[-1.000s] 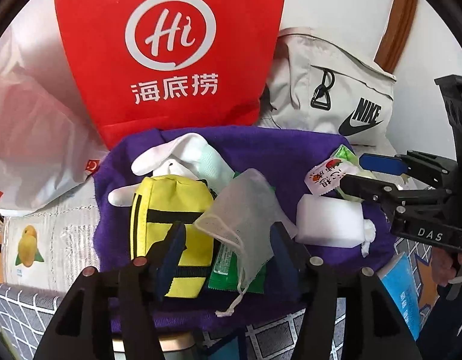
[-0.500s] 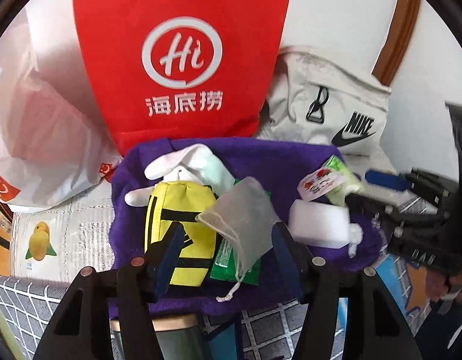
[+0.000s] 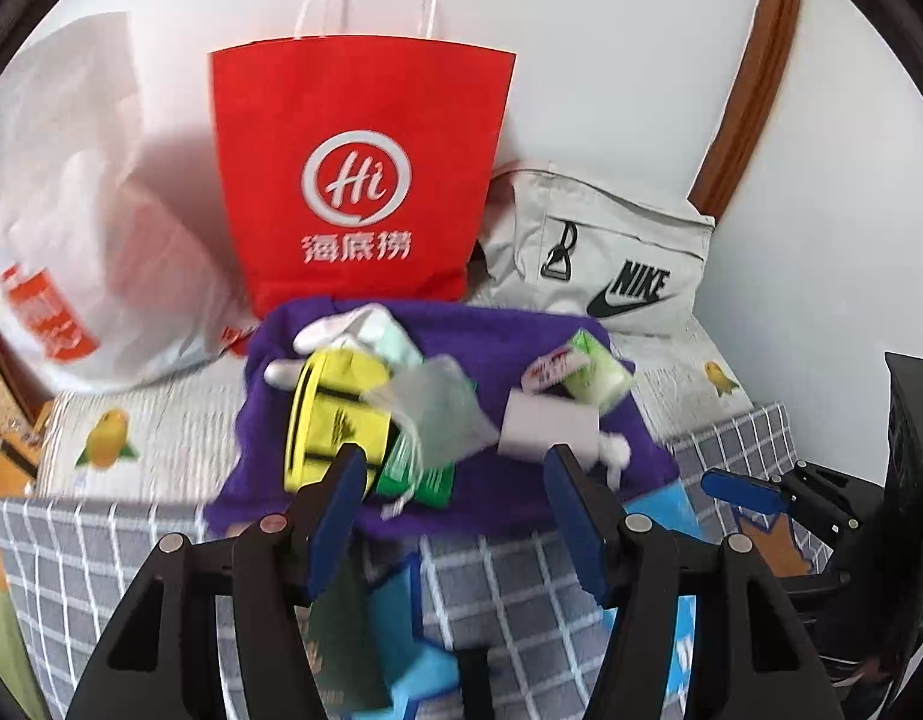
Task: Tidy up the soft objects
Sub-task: 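Pull both tools back and lower the right tool over the black watch strap, then close the right tool on the long black watch strap piece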
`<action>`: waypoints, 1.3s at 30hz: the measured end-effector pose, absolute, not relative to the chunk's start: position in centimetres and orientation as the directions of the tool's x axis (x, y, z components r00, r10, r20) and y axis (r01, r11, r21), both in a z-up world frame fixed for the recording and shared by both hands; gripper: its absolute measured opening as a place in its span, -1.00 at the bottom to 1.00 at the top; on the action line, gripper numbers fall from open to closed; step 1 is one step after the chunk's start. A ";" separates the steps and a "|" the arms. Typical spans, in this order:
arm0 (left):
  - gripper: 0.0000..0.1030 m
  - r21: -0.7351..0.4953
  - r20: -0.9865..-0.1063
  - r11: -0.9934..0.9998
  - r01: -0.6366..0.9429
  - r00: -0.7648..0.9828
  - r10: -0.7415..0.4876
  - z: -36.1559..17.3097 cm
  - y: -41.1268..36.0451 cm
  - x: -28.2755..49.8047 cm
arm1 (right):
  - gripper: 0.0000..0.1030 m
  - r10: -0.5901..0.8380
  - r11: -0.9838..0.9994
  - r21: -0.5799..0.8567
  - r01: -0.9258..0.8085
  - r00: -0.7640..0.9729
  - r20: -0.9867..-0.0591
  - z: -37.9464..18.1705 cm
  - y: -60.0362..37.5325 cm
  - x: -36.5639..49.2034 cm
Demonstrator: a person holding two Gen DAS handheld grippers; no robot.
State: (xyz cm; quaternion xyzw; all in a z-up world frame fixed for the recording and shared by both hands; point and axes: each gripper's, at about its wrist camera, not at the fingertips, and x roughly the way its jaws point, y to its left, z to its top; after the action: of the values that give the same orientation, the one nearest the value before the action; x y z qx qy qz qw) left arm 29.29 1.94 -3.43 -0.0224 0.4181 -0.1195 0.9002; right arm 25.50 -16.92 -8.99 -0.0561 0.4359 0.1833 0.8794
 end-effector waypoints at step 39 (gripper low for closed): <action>0.17 -0.162 -0.799 0.986 -0.026 0.590 -0.115 -12.9 12.4 13.3 | -0.22 0.229 0.873 -0.013 -0.487 0.432 -0.872 -20.8 -6.6 16.3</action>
State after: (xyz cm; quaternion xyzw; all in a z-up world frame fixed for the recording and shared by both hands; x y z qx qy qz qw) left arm 13.30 12.35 -12.87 -0.0784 0.4521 -0.0251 0.8881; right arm 16.30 -6.58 -20.76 -0.1326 0.4878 0.2141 0.8358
